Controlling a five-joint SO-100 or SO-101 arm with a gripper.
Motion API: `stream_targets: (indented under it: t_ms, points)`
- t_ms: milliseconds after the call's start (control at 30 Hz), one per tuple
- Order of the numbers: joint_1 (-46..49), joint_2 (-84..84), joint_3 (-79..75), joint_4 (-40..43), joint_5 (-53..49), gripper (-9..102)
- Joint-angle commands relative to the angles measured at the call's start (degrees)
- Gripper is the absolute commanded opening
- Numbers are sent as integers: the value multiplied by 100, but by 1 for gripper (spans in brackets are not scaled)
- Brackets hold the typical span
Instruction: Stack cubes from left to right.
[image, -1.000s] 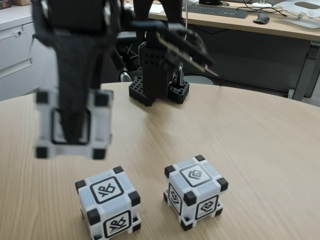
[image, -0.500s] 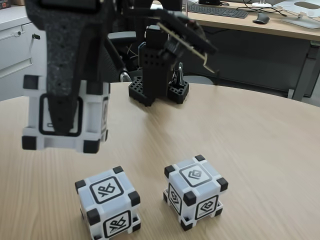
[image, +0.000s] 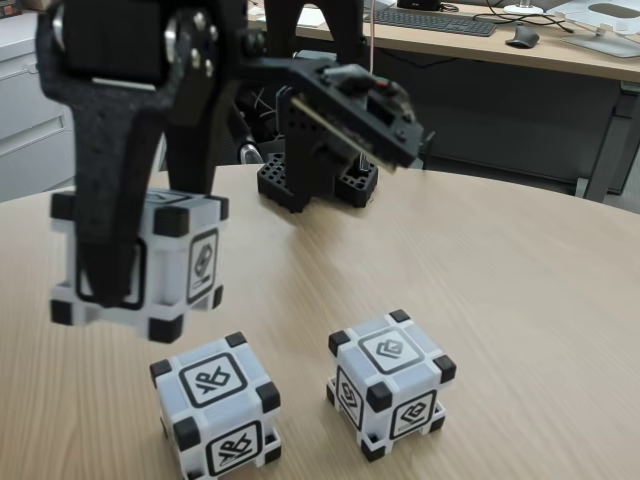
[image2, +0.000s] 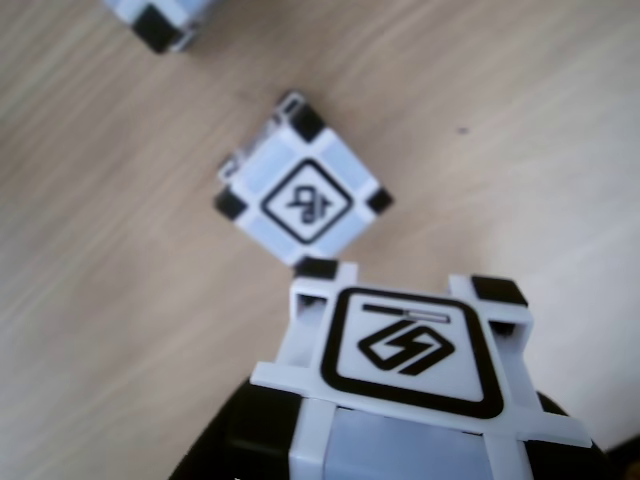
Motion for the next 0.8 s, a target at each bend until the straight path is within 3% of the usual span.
stream_targets:
  t_ms: [0, 333, 767]
  points:
    - [-53, 26, -211, 202, -70, 0]
    - [-633, -62, -220, 149, -193, 0]
    - [-677, -457, -114, 141, -62, 0]
